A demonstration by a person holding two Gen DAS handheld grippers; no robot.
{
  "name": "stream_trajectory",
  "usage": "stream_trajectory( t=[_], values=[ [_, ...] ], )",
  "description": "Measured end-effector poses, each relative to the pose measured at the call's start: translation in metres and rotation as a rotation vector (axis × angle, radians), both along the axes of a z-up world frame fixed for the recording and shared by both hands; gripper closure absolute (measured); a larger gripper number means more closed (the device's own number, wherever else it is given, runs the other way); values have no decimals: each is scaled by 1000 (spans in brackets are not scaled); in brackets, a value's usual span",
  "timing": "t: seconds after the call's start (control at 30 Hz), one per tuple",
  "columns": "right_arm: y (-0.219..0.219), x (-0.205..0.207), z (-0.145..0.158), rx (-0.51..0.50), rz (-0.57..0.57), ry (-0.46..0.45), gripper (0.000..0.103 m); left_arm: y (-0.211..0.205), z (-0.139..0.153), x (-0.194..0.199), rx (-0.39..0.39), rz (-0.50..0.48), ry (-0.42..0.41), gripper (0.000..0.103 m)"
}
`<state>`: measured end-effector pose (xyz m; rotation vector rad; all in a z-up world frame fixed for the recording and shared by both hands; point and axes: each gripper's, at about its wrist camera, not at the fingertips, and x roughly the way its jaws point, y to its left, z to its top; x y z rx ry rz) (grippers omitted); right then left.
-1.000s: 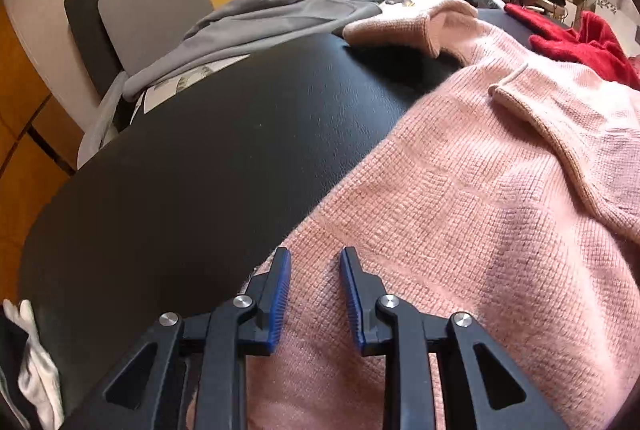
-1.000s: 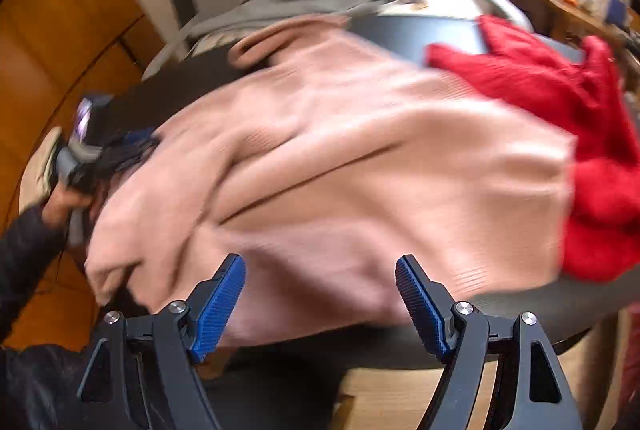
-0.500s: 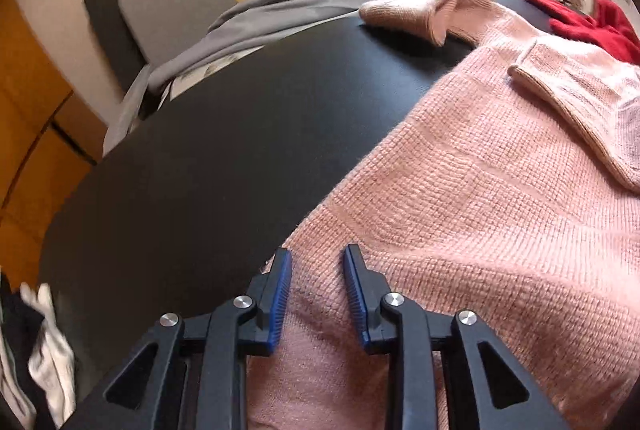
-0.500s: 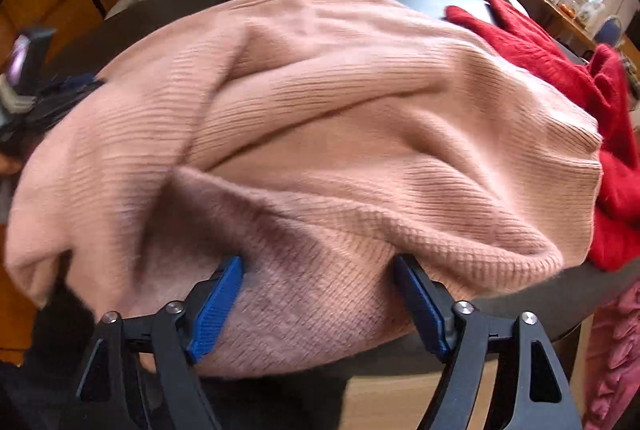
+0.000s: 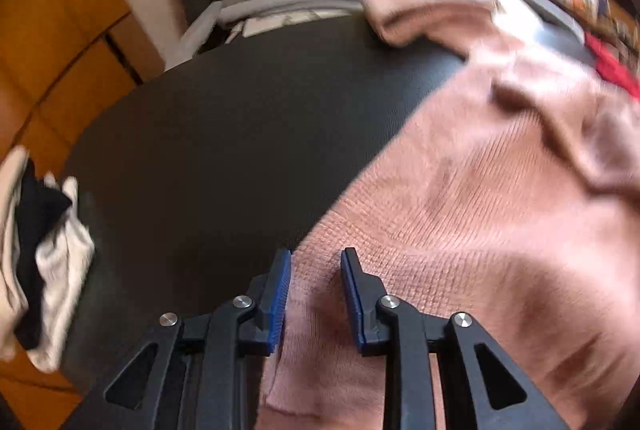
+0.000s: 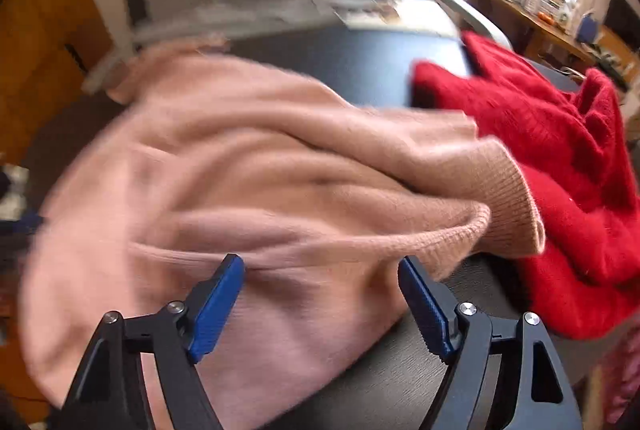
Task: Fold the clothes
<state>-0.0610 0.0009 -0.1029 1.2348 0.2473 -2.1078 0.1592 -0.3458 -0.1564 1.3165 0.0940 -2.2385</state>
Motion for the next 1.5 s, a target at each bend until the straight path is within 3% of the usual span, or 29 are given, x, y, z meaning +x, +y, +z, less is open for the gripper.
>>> stream_trajectory(
  t=[0.1,0.2,0.3,0.33,0.37,0.4,0.5,0.57,0.77,0.87,1.0,1.07,1.1,1.17,1.33,1.43,1.5],
  values=[
    [11,45,11,-97,82,-38,22,7,11,8,30,-9,46,77],
    [10,82,-3,-41,76,10,22,15,19,13,53,-26,80,77],
    [-6,98,-25,52,54,68,26,27,14,5,41,-82,61,77],
    [-11,104,-32,83,47,88,32,31,12,3,37,-101,55,77],
    [-16,110,-40,113,39,107,65,35,11,0,33,-119,48,77],
    [-21,115,-47,144,32,127,90,37,7,-4,30,-127,33,77],
    [-14,105,-48,155,-20,162,91,33,-6,-10,61,-112,4,77],
    [-3,91,-37,201,-69,235,91,34,-10,-10,71,-93,12,77],
    [60,16,-16,332,-311,362,91,47,-10,-11,106,23,-2,77],
    [95,-44,-23,299,-472,287,91,54,-9,-19,109,26,-12,78],
    [124,-77,-35,150,-543,73,85,52,1,-18,166,-17,9,78],
    [133,-66,-25,120,-543,73,77,45,7,-14,164,-27,39,78],
    [137,-55,-18,119,-544,98,62,42,11,-12,154,-33,57,78],
    [143,-26,-7,84,-549,150,48,42,21,-12,126,-65,94,78],
    [119,49,12,-3,-389,268,43,46,27,-29,71,-158,113,78],
    [78,69,0,-16,-237,198,40,46,23,-47,54,-203,104,78],
    [44,73,-20,73,-156,172,39,45,14,-57,42,-230,77,78]
  ],
)
